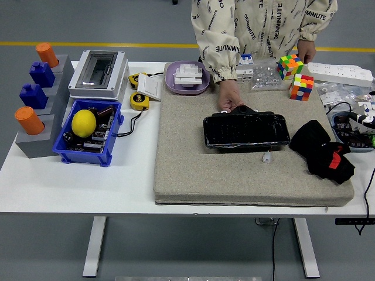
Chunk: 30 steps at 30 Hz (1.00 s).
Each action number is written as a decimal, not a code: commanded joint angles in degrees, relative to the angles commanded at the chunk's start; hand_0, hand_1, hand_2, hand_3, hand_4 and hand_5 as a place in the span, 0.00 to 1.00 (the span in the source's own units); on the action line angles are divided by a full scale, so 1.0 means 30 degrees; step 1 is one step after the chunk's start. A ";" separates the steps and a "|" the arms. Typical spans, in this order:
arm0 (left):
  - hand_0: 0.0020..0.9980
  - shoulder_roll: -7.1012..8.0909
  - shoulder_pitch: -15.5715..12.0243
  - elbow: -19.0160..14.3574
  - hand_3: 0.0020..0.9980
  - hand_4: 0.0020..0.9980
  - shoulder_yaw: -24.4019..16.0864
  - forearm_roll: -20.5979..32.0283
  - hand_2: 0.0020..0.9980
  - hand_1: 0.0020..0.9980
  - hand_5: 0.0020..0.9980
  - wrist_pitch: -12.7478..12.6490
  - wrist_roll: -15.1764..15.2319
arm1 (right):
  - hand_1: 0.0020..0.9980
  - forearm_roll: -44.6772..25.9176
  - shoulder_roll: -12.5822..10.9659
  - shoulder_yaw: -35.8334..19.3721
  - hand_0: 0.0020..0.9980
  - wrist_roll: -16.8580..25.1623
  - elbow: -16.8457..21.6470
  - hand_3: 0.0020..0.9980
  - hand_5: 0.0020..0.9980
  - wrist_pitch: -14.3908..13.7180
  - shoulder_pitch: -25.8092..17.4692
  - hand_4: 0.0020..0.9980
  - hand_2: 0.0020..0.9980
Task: Pick the rag up,wipe the panel,place it on the desk
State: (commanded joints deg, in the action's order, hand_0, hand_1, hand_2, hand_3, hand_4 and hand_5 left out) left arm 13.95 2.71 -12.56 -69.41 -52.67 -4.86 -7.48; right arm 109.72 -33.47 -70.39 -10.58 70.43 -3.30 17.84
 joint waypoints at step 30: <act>0.65 0.0004 0.0030 -0.0004 0.58 0.68 0.0272 0.0141 0.70 0.66 0.45 0.0011 -0.0006 | 0.80 0.0755 0.3799 0.0812 0.88 -0.1462 -0.0076 0.87 0.91 -0.1942 -0.0812 1.00 0.86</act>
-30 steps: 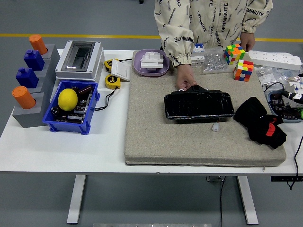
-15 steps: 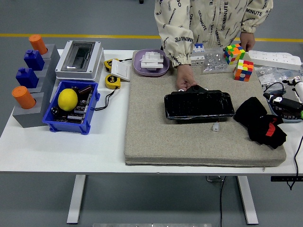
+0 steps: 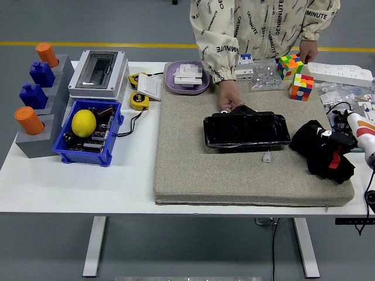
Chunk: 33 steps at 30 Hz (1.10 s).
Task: Pick the rag up,wipe the panel,place it on the desk
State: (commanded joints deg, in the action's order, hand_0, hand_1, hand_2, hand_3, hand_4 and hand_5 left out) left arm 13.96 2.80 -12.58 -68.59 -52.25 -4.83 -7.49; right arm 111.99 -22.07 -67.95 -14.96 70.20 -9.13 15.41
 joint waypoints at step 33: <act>0.65 -0.0276 0.0026 0.0003 0.58 0.68 0.0739 0.0514 0.70 0.66 0.45 0.0024 -0.0017 | 0.80 -0.0613 -0.0408 0.2814 0.87 0.1274 -0.1542 0.86 0.90 -0.0851 0.0790 1.00 0.85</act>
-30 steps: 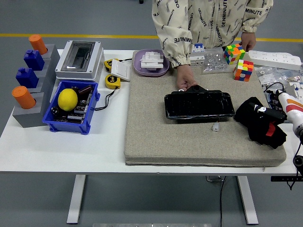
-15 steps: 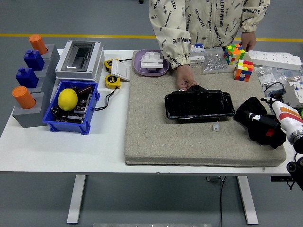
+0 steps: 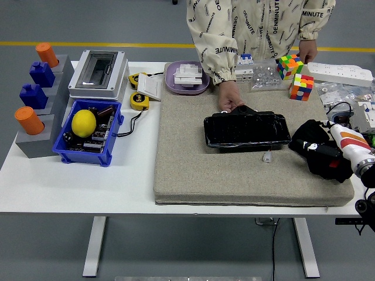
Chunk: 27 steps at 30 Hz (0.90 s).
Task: Pick the rag up,wipe the panel,place it on the desk
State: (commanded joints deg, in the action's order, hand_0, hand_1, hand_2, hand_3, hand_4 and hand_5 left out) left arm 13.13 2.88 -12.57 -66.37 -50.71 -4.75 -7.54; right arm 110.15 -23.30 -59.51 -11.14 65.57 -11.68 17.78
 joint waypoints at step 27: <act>0.65 -0.0169 0.0063 -0.0073 0.58 0.68 -0.0222 -0.0075 0.70 0.66 0.45 0.0008 -0.0002 | 0.78 -0.0257 0.0665 0.0457 0.86 0.1160 -0.3173 0.84 0.84 -0.0824 0.0767 1.00 0.83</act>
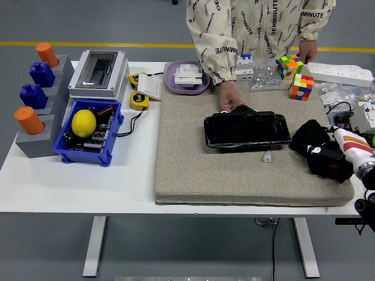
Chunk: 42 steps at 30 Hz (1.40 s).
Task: Pick the rag up,wipe the panel,place it on the desk
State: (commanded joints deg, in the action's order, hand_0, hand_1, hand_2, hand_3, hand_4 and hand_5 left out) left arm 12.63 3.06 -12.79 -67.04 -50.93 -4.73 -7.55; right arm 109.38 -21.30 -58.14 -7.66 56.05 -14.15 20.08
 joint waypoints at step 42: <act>0.65 0.0055 -0.0071 0.0034 0.58 0.68 0.0162 0.0124 0.70 0.66 0.45 0.0010 -0.0006 | 0.47 0.1176 0.1039 0.0734 0.40 0.1155 -0.3245 0.52 0.32 -0.4208 0.0647 0.93 0.53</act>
State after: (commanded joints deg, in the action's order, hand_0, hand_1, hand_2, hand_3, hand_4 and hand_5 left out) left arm 12.79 2.85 -12.69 -66.55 -50.56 -4.70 -7.57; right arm 112.91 -18.18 -55.93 -4.19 46.32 -26.78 22.02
